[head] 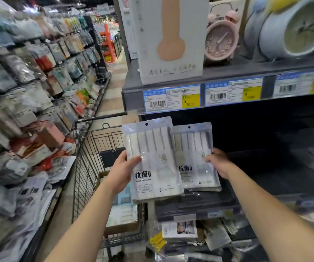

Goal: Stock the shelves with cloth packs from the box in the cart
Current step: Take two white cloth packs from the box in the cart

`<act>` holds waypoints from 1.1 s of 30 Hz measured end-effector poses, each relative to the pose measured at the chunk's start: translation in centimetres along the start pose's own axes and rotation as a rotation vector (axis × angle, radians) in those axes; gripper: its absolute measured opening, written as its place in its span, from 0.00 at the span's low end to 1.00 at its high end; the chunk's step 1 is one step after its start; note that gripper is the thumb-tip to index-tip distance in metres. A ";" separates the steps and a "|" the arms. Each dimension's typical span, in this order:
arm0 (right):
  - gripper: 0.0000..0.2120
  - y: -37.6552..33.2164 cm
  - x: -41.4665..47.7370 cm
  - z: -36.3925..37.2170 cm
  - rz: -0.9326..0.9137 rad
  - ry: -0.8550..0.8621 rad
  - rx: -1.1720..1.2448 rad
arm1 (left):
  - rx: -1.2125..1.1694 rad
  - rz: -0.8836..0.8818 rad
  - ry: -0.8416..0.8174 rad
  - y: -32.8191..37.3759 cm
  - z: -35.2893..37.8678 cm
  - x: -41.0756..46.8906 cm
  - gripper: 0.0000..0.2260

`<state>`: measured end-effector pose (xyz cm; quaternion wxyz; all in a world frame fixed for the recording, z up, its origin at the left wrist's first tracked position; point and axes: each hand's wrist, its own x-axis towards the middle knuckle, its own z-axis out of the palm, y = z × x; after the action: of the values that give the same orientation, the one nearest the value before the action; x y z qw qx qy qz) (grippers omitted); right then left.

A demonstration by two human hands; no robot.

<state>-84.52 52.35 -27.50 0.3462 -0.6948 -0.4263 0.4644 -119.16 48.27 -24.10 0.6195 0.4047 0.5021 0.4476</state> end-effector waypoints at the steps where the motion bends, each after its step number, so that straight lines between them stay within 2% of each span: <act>1: 0.21 -0.1 0.3 0.1 -0.012 -0.011 -0.017 | -0.006 0.011 0.010 0.1 0.6 0.0 0.21; 4: 0.24 0.0 1.3 0.5 -0.027 -0.004 -0.038 | -0.033 0.039 0.041 0.5 2.7 -0.1 0.19; 7: 0.19 0.7 1.9 0.8 -0.062 0.042 -0.059 | -0.046 0.080 0.102 0.7 4.8 -0.4 0.18; 12: 0.32 0.5 0.6 0.3 -0.153 0.052 0.031 | 0.013 0.152 0.228 0.0 7.1 -0.7 0.17; 15: 0.29 -0.1 -0.1 -0.5 -0.223 0.053 0.099 | 0.028 0.154 0.229 -0.3 8.9 -1.1 0.19; 19: 0.22 -0.6 -0.6 -1.7 -0.307 -0.040 0.301 | 0.073 0.160 0.249 -0.8 11.6 -0.6 0.25; 20: 0.20 -0.7 -0.5 -1.9 -0.297 -0.085 0.309 | 0.096 0.163 0.250 -0.9 12.4 -0.5 0.25; 22: 0.14 -0.5 -0.4 -2.4 -0.307 -0.189 0.278 | 0.173 0.162 0.271 -1.7 13.7 0.3 0.35; 24: 0.16 -0.4 -0.3 -3.0 -0.340 -0.219 0.205 | 0.231 0.151 0.283 -3.1 14.2 1.8 0.39; 26: 0.22 -0.4 0.0 -3.5 -0.329 -0.140 0.096 | 0.311 0.137 0.303 -3.6 15.3 2.3 0.30; 29: 0.26 -0.7 0.4 -4.0 -0.328 -0.027 -0.056 | 0.474 0.152 0.386 -3.4 17.4 2.7 0.11; 33: 0.28 -0.8 0.9 -4.3 -0.342 0.008 -0.173 | 0.713 0.180 0.504 -3.0 18.9 3.2 0.10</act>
<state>-80.52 53.13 -25.72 0.3608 -0.6413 -0.5749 0.3578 -99.76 49.57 -24.65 0.2582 0.5132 0.7232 0.3833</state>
